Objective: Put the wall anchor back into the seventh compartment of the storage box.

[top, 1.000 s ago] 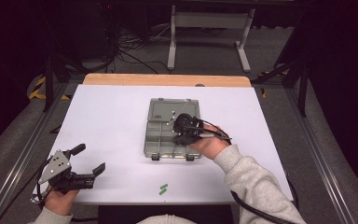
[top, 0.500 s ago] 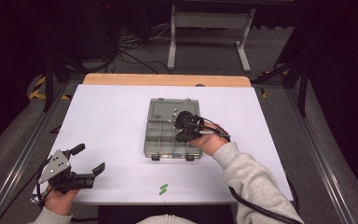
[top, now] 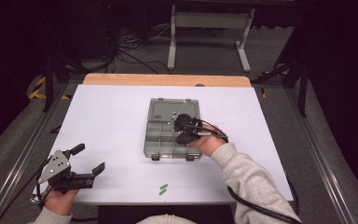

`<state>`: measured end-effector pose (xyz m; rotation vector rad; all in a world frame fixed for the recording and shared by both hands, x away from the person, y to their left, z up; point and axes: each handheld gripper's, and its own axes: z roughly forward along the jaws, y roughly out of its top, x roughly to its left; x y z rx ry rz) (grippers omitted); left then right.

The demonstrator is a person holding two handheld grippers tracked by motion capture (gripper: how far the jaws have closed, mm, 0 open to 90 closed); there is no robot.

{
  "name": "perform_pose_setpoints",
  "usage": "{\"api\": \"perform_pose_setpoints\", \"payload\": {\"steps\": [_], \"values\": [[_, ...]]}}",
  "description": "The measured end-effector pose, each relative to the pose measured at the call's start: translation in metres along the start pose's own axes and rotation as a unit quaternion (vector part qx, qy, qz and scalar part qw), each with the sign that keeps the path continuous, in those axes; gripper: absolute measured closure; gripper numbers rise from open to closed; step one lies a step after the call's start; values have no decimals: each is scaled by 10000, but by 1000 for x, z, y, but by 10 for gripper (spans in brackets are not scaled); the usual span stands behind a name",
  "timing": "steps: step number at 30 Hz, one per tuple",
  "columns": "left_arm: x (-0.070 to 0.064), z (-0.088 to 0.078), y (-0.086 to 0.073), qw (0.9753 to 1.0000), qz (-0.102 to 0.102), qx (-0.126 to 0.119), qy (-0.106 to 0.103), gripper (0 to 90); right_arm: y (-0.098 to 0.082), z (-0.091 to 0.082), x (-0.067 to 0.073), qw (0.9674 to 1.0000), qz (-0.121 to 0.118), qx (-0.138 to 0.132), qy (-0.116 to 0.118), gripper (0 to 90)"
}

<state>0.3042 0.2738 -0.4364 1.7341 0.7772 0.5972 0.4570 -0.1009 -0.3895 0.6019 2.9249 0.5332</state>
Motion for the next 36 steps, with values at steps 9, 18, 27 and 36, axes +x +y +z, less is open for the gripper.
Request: {"api": "perform_pose_setpoints", "payload": {"steps": [9,18,27,36], "values": [[0,0,0,10000,0,8,1,27,-3,10,-1,9999,21,116,34,837],[0,0,0,10000,1,14,-3,27,-4,18,-1,9997,7,252,55,837],[0,0,0,10000,-6,12,-11,28,-5,14,1,9998,1,179,103,771],[-1,1,0,10000,11,16,-10,28,-3,-17,11,9998,-107,-177,-13,655]]}}
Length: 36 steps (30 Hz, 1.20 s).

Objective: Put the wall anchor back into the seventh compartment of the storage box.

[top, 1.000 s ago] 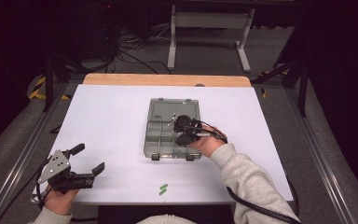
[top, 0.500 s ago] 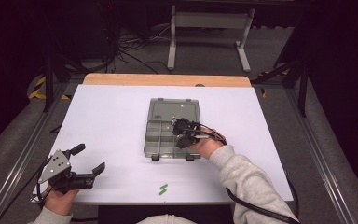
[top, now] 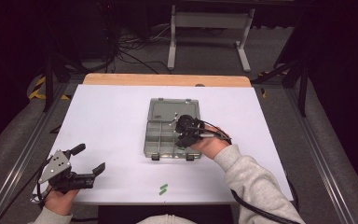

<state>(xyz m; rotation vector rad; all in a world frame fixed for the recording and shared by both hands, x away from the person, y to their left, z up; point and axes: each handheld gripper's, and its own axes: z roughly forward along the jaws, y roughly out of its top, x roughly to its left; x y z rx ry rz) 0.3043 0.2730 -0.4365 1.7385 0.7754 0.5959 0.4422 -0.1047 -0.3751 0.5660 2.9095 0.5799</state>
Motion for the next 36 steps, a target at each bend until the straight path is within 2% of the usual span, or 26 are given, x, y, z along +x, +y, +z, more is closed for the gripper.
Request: {"api": "perform_pose_setpoints", "payload": {"steps": [4,10,11,18,20,21,27,29,36], "values": [[0,1,0,10000,-7,-5,-5,28,3,-12,12,9994,-171,-295,-8,494],[0,0,0,10000,-17,-12,-7,28,5,-22,30,9978,-371,-533,145,372],[0,0,0,10000,-17,-12,-7,28,5,-22,30,9978,-371,-533,145,372],[0,0,0,10000,-27,-7,-1,28,6,-28,55,9951,-593,-688,387,316],[0,0,0,10000,-26,-9,1,28,6,-28,57,9949,-605,-692,419,314],[0,0,0,10000,-27,-9,-1,28,7,-29,63,9948,-641,-651,455,312],[0,0,0,10000,-25,-13,0,28,8,-28,73,9938,-753,-636,520,310],[0,0,0,10000,-23,2,2,28,8,-25,75,9931,-799,-645,564,311],[0,0,0,10000,-20,-4,-4,28,5,-9,84,9935,-811,-428,668,321]]}}
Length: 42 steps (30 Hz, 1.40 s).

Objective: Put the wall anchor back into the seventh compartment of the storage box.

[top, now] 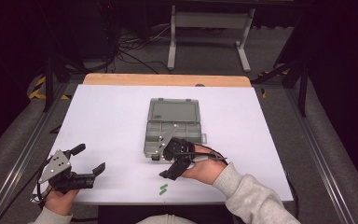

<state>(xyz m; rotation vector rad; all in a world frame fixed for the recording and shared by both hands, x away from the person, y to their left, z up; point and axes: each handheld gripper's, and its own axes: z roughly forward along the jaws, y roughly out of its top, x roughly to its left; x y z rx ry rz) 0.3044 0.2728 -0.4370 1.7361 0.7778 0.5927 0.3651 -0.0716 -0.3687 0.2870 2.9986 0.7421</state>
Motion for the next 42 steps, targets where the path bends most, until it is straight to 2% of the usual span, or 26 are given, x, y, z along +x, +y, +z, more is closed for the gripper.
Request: {"api": "perform_pose_setpoints", "payload": {"steps": [12,32,42], "values": [[0,1,0,10000,7,7,-4,28,-6,25,9,9994,-31,278,197,329],[0,0,0,10000,3,6,2,27,-12,50,15,9980,-12,521,367,334],[0,0,0,10000,8,11,-1,28,-12,56,15,9976,-94,590,339,427]]}}
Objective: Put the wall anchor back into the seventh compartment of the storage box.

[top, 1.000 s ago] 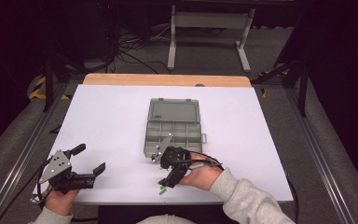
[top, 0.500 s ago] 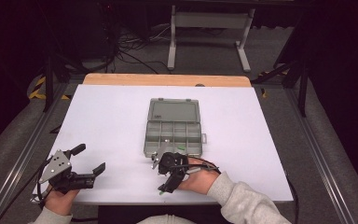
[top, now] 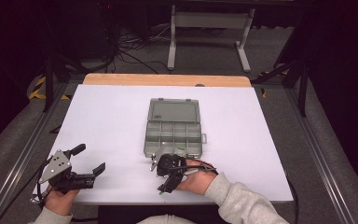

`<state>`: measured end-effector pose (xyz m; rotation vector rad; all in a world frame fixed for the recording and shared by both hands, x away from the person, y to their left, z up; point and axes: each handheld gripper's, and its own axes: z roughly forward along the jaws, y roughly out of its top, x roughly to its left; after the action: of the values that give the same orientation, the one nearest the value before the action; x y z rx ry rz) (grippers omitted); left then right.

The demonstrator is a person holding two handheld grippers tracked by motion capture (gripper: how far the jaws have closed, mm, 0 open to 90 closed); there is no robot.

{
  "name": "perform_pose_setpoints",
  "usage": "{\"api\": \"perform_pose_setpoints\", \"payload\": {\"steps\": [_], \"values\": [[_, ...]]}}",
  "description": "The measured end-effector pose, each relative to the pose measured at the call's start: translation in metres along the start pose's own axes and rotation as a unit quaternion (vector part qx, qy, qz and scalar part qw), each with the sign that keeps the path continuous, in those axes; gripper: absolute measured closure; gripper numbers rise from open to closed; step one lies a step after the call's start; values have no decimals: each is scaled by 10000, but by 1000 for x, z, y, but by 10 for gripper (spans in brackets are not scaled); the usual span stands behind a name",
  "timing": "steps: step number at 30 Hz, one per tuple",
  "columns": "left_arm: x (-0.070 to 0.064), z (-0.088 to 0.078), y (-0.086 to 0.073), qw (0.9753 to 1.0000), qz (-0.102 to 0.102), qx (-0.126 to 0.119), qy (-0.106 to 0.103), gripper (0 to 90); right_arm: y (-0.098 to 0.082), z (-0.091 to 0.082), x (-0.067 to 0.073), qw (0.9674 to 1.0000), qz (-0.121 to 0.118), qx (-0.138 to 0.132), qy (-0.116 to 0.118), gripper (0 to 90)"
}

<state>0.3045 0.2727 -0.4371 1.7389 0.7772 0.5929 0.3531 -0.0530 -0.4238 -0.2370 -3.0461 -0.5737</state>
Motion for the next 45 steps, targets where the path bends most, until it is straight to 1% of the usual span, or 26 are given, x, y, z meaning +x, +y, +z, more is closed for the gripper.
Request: {"api": "perform_pose_setpoints", "payload": {"steps": [1,3,7,10,12,13,15,17,20,24,32,34,36,37,39,40,45], "values": [[0,0,0,10000,-2,-2,-2,28,0,1,0,10000,-11,24,-12,449],[0,0,0,10000,-3,-2,-3,28,0,2,0,10000,-16,36,-21,457],[0,0,0,10000,-5,-1,4,28,-1,3,-1,9999,-27,85,-50,506],[0,0,0,10000,-4,0,7,28,-1,4,-1,9998,-93,114,-111,556],[0,0,0,10000,-4,4,10,28,-1,4,0,9998,-108,118,-100,594],[0,0,0,10000,-5,5,5,28,0,3,0,9997,-163,143,-86,613],[0,0,0,10000,-4,8,7,28,0,3,2,9997,-194,155,-89,639],[0,0,0,10000,-12,13,11,28,1,3,2,9997,-192,151,-58,663],[0,0,0,10000,-11,12,13,28,1,4,2,9996,-210,185,1,667],[0,0,0,10000,-8,13,15,28,0,5,2,9996,-216,196,-1,679],[0,0,0,10000,-9,13,14,28,1,5,3,9992,-314,241,7,716],[0,0,0,10000,-4,11,13,28,2,5,3,9990,-372,266,10,745],[0,0,0,10000,-5,9,17,28,2,5,3,9989,-388,275,2,768],[0,0,0,10000,-6,11,18,28,2,5,3,9988,-400,276,6,797],[0,0,0,10000,-10,13,15,28,2,5,3,9987,-410,294,10,807],[0,0,0,10000,-8,13,14,28,2,5,3,9987,-418,283,2,829],[0,0,0,10000,-19,12,19,28,3,5,3,9985,-432,322,2,835]]}}
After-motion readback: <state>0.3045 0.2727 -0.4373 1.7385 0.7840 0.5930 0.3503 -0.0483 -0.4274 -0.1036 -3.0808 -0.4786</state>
